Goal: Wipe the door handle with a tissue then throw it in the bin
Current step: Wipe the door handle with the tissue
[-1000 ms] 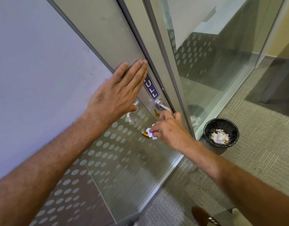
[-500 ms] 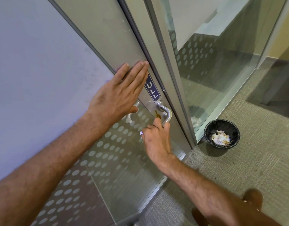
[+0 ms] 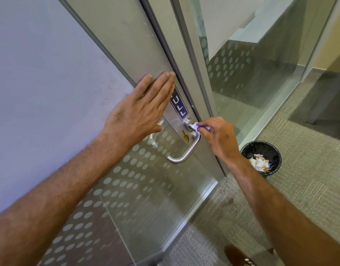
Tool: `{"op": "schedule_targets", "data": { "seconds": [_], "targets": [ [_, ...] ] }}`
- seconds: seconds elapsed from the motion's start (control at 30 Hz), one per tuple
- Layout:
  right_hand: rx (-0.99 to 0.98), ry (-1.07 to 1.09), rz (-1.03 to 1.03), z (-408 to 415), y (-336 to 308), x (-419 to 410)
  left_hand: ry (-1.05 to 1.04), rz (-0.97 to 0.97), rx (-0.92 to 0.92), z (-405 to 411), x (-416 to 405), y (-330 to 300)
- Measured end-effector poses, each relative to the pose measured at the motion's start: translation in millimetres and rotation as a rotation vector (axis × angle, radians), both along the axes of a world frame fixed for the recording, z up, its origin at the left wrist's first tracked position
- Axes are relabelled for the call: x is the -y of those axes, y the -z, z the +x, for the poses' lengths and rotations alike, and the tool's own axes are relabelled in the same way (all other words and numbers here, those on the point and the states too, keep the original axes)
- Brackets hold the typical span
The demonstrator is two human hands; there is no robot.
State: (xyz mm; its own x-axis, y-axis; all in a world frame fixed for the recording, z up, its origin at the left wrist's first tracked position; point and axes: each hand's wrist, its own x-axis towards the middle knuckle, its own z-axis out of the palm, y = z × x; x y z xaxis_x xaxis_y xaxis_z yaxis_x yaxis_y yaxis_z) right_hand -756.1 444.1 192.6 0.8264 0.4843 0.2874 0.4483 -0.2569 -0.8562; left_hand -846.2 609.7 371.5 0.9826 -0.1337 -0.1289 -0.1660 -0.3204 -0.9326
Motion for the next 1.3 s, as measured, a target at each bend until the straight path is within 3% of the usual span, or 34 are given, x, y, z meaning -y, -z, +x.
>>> {"op": "schedule_targets", "data": {
  "seconds": [0.27,0.33,0.47,0.6,0.87,1.03,1.1,1.2,1.3],
  "targets": [
    [-0.415,0.062,0.068,-35,37,7,0.005,0.002,0.0,1,1,-1],
    [-0.564,0.056,0.231,-53,41,7,0.014,-0.004,0.006,1,1,-1],
    [-1.06,0.204,0.713,-63,38,-5,0.012,0.006,0.004,0,2,-1],
    [-1.276,0.151,0.823,-84,43,-13,0.018,0.013,0.009,1,1,-1],
    [-1.457,0.01,1.001,-105,59,-30,0.015,0.025,0.012,1,2,0],
    [-1.538,-0.221,0.815,-110,59,-39,0.019,0.026,0.011,2,2,-1],
    [-1.515,-0.13,0.743,-108,59,-44,0.013,0.019,0.009,2,3,-2],
    [-1.537,0.209,0.794,-97,69,-39,0.004,0.023,0.013,1,5,-3],
    [-1.447,0.181,0.926,-75,74,-34,0.011,0.02,0.007,0,4,-2]
  ]
}}
